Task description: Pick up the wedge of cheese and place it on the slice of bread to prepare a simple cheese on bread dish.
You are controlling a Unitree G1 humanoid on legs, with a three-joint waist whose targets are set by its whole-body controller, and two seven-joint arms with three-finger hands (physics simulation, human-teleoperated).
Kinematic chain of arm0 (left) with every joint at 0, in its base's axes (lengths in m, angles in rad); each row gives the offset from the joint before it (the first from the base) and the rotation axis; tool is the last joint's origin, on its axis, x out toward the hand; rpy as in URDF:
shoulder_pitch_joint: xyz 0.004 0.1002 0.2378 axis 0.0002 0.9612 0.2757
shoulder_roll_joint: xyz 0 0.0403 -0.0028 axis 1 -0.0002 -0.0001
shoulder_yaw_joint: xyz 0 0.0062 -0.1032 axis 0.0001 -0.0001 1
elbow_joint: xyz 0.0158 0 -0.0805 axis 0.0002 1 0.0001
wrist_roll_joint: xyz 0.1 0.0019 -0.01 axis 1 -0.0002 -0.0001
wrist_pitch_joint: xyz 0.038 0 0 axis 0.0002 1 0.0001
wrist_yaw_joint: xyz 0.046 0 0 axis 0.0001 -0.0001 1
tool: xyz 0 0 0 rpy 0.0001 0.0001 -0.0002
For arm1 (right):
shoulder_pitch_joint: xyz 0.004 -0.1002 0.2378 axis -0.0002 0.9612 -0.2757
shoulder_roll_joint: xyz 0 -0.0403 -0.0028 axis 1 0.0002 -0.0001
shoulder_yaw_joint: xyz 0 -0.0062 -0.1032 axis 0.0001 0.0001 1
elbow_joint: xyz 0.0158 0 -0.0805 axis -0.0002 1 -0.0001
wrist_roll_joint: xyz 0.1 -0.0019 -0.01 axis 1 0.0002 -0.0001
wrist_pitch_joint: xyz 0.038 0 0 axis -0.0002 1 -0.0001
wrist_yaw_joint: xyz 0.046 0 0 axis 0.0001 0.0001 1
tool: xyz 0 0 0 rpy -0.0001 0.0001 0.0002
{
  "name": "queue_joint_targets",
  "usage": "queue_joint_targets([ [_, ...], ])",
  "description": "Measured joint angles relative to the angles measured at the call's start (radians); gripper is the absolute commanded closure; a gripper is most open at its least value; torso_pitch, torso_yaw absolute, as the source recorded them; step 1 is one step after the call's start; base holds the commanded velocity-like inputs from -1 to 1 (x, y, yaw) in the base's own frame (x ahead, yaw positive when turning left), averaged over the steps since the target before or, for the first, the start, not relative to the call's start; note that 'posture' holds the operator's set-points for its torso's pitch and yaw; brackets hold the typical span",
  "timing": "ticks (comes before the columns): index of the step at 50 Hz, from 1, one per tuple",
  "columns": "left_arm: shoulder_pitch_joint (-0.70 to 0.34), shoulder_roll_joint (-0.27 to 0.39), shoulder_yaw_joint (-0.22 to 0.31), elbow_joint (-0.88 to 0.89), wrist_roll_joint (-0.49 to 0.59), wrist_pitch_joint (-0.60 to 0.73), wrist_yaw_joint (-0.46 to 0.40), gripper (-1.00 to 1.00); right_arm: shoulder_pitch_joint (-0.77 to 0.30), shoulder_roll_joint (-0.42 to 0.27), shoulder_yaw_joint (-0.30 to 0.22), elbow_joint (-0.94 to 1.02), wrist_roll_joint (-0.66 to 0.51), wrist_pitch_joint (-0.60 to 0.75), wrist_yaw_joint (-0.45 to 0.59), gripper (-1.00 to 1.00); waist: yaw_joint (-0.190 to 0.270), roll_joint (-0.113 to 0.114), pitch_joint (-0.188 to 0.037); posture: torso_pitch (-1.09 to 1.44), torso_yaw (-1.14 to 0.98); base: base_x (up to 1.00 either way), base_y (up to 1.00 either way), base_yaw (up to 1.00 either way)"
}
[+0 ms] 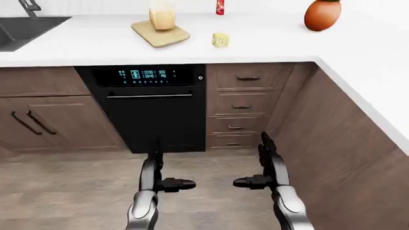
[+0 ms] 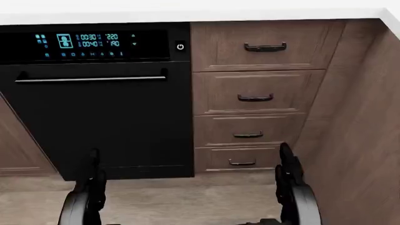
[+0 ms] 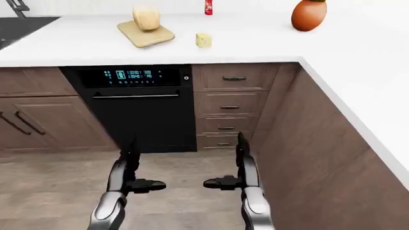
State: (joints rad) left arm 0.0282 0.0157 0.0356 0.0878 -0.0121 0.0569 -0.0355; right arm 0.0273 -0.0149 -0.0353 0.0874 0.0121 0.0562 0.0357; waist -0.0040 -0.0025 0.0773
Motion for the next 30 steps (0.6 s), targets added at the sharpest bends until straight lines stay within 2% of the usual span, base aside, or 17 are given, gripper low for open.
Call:
queue_joint_targets([
  [1,-0.003,0.004,0.002,-0.026,-0.003,0.012,-0.002,-1.00,0.003,-0.001,0.002,-0.026,0.001,0.006,0.000,-1.00,-0.001,-0.004,-0.009,0.00,0.00,0.00,0.00,0.00],
  [3,-0.037,0.012,0.015,-0.093,-0.007,0.021,-0.002,-1.00,-0.021,-0.004,0.005,-0.072,-0.008,-0.006,-0.003,-1.00,0.004,-0.005,-0.056,0.00,0.00,0.00,0.00,0.00],
  [5,-0.047,0.010,0.019,-0.114,-0.007,0.008,0.000,-1.00,-0.033,0.001,0.012,-0.061,-0.018,-0.027,-0.007,-1.00,0.006,-0.010,-0.040,0.00,0.00,0.00,0.00,0.00],
  [8,-0.027,0.005,0.005,-0.109,-0.002,0.013,0.000,-1.00,-0.028,0.002,0.019,-0.049,-0.021,-0.013,-0.004,-1.00,0.007,-0.005,-0.057,0.00,0.00,0.00,0.00,0.00],
  [11,-0.010,-0.001,-0.008,-0.156,-0.004,0.078,-0.004,-1.00,-0.036,0.000,0.018,-0.095,-0.026,0.043,-0.005,-1.00,0.007,-0.002,-0.052,0.00,0.00,0.00,0.00,0.00],
  [14,-0.043,0.007,-0.006,-0.213,-0.001,0.159,-0.004,-1.00,-0.067,-0.002,0.019,-0.167,-0.033,0.111,-0.007,-1.00,0.008,-0.004,-0.053,0.00,0.00,0.00,0.00,0.00],
  [22,-0.175,0.055,0.074,-0.490,-0.032,0.400,-0.001,-1.00,-0.127,-0.011,0.009,-0.369,-0.036,0.264,-0.001,-1.00,0.008,-0.002,-0.079,0.00,0.00,0.00,0.00,0.00],
  [30,-0.343,0.128,0.136,-0.623,-0.077,0.639,0.008,-1.00,-0.162,-0.021,0.005,-0.538,-0.006,0.379,0.024,-1.00,0.007,0.002,-0.071,0.00,0.00,0.00,0.00,0.00],
])
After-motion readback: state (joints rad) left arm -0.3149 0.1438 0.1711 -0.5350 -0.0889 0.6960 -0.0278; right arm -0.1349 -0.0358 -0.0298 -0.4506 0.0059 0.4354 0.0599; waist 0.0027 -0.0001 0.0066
